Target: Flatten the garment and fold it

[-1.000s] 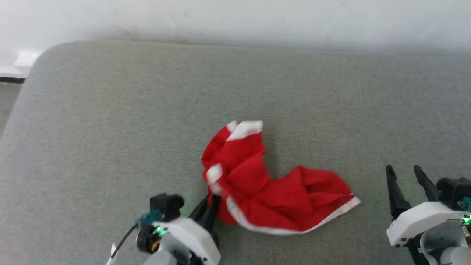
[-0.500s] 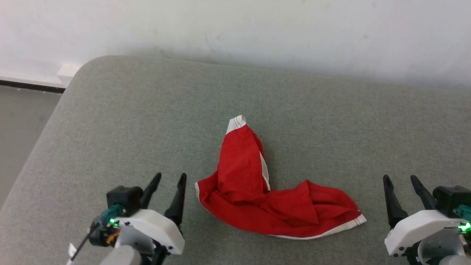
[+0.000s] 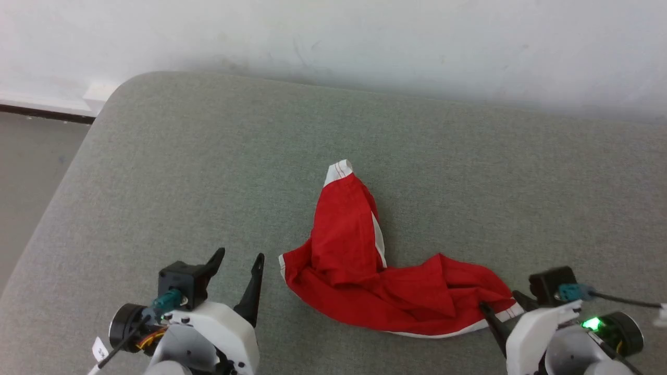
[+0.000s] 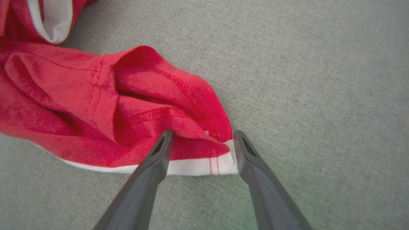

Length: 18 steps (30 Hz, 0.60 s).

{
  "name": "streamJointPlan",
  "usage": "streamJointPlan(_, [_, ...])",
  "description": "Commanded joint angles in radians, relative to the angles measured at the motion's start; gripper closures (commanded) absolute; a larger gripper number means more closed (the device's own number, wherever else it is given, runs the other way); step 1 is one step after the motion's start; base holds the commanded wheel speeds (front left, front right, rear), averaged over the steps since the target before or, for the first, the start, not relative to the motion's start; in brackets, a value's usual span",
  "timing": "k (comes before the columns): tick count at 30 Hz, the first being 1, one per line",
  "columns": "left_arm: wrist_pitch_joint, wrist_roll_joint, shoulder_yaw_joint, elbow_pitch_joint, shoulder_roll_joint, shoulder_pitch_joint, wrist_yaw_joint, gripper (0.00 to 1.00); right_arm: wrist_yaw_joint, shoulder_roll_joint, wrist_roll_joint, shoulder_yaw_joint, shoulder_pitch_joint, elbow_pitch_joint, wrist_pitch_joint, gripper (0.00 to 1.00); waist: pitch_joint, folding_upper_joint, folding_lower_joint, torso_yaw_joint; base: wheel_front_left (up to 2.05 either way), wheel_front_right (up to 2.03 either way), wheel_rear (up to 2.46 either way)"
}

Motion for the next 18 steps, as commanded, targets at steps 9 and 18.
streamJointPlan(9, [-0.123, 0.136, -0.03, 0.005, -0.005, -0.02, 0.042, 0.0, -0.001, -0.058, 0.004, 0.12, -0.146, 0.127, 0.164, 0.0, 0.035, 0.0001, 0.0, 0.049, 0.0, 0.0, 0.0])
streamJointPlan(18, [-0.32, 0.152, 0.031, 0.066, -0.087, 0.004, 0.038, 0.0, -0.001, -0.052, 0.027, 0.031, -0.155, 0.182, 0.14, 1.0, 0.031, 0.0001, 0.0, 0.044, 0.0, 0.0, 0.0])
